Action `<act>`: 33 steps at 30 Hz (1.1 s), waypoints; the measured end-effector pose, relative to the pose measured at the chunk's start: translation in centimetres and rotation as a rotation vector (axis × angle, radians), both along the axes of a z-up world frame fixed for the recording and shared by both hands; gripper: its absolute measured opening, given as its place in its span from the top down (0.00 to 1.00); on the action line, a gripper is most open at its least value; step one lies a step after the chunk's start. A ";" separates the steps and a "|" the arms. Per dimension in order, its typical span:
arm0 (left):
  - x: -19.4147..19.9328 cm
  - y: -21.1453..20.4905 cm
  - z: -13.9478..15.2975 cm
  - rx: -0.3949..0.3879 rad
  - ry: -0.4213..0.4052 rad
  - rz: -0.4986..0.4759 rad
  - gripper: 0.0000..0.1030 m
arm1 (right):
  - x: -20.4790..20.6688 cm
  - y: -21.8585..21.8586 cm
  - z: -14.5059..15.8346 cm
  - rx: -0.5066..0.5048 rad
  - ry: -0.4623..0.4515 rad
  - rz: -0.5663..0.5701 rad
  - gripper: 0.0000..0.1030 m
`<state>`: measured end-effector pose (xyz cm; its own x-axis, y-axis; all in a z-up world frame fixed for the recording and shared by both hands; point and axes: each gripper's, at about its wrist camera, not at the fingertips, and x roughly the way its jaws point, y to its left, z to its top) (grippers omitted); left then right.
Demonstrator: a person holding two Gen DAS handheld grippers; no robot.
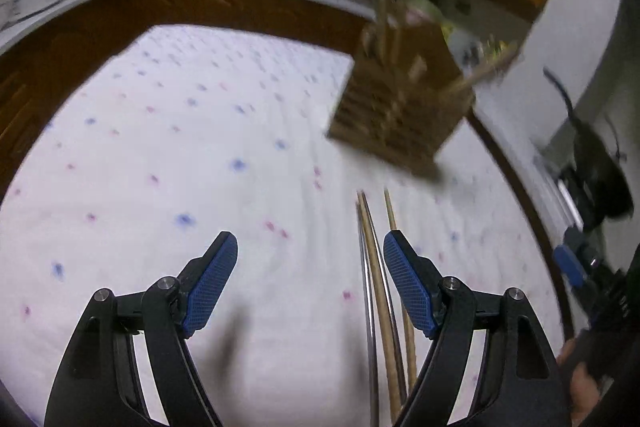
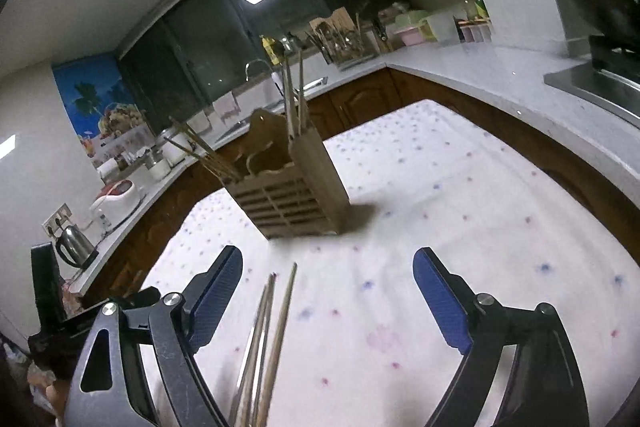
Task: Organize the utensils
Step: 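Move both open tools back to the remaining chopsticks, then grasp a metal chopstick with the left tool while the right tool grasps a wooden chopstick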
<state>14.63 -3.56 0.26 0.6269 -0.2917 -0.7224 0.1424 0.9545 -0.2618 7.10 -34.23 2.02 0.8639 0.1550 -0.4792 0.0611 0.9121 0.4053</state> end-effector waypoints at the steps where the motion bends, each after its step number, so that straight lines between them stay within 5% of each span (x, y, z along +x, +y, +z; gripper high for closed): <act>1: 0.0 -0.7 -0.5 0.025 0.014 -0.013 0.25 | -0.2 0.0 -0.2 0.000 0.003 -0.003 0.13; 7: 0.8 -4.8 -3.6 0.157 0.085 -0.078 0.25 | -0.8 -1.0 -0.4 0.021 0.021 -0.034 0.13; 11: 1.5 -6.1 -5.6 0.211 0.140 -0.092 0.35 | -0.9 -1.2 0.1 0.021 0.014 -0.037 0.13; 15: 0.9 -6.8 -5.8 0.301 0.081 -0.106 0.33 | -0.8 -0.6 0.0 0.022 0.018 -0.016 0.13; 22: 0.7 -2.6 -5.3 0.228 0.107 -0.081 0.36 | 0.6 1.5 -1.3 0.006 0.063 0.049 0.17; 29: 2.9 -0.2 -4.5 0.114 0.135 -0.031 0.37 | 5.6 5.0 -4.3 -0.058 0.186 0.160 0.53; 33: 4.4 -0.8 -4.2 0.117 0.145 -0.036 0.38 | 8.7 6.9 -5.5 -0.097 0.240 0.206 0.64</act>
<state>19.06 -4.35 -3.94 0.5047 -0.2207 -0.8346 0.1462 0.9747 -0.1693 15.80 -27.34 -3.52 0.6795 0.2583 -0.6867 -0.0454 0.9490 0.3121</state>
